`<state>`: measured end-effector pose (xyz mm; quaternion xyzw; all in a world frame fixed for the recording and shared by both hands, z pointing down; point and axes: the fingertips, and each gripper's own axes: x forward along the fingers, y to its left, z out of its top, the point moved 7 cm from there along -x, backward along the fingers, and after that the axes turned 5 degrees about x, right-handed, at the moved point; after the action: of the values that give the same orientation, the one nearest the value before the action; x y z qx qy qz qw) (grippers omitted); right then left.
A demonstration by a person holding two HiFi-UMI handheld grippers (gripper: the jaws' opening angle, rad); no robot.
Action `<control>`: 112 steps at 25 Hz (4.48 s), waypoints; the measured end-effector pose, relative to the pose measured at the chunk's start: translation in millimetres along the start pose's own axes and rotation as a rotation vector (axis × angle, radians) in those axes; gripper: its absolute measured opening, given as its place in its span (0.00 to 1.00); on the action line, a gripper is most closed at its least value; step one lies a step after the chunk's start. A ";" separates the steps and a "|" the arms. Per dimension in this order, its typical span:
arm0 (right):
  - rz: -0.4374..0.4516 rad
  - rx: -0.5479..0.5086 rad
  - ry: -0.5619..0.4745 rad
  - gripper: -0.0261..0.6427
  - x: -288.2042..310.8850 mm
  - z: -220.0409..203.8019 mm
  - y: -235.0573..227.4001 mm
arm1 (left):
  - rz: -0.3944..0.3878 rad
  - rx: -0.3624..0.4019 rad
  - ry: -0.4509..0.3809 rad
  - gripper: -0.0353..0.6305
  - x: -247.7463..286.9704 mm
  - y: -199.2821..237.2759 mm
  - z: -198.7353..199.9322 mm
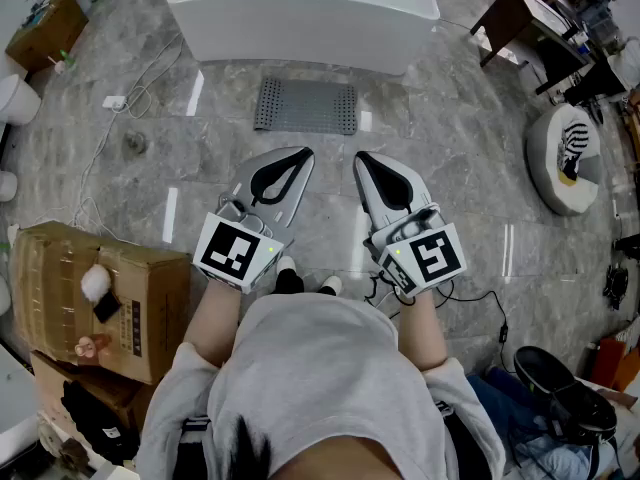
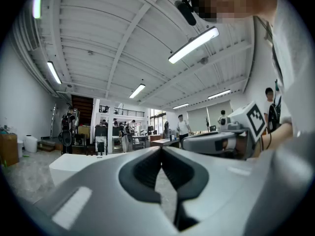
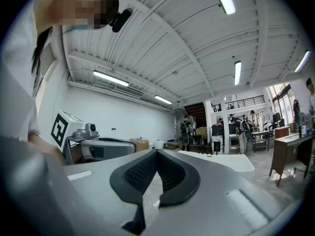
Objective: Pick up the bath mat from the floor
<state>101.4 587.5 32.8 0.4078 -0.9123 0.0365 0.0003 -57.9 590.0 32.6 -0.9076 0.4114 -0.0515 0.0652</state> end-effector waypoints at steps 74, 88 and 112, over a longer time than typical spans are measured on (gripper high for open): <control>0.033 0.080 -0.045 0.04 205.3 13.0 -279.8 | 0.059 0.015 -0.031 0.05 284.2 185.9 -22.1; -0.066 0.092 -0.050 0.04 312.9 19.1 -313.9 | -0.023 0.017 -0.051 0.06 341.2 303.7 -39.6; -0.187 0.122 -0.015 0.04 421.9 4.0 -348.3 | -0.111 -0.020 -0.012 0.06 396.7 423.8 -87.7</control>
<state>79.1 41.8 64.7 0.4906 -0.8664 0.0889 -0.0280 -124.2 7.6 66.9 -0.9300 0.3603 -0.0455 0.0557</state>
